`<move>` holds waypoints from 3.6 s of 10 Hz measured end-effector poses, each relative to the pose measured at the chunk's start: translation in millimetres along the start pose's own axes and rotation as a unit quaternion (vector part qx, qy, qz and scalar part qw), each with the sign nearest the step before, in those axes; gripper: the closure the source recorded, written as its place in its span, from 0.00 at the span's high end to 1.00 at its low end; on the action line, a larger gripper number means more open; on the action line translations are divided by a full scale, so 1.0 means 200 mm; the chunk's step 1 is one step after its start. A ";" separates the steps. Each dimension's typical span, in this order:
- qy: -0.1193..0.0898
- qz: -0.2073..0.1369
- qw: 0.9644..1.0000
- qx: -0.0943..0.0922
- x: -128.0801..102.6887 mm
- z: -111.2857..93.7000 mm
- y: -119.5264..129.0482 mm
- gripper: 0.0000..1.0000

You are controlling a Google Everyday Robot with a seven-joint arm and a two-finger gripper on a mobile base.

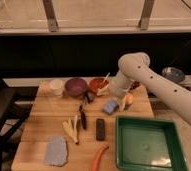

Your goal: Place pepper in paper cup

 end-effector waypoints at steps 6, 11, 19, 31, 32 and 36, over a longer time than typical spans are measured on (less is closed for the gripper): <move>-0.002 -0.039 0.998 -0.044 -0.34 0.17 0.00 0.80; 0.001 -0.073 0.995 -0.069 -0.82 0.41 0.06 0.80; -0.036 -0.090 0.993 -0.067 -1.02 0.60 0.11 0.80; -0.093 -0.014 0.990 -0.101 -0.92 1.05 0.42 0.62; -0.093 -0.012 0.991 -0.097 -0.92 1.05 0.42 0.52; -0.091 -0.013 0.991 -0.097 -0.91 1.02 0.42 0.13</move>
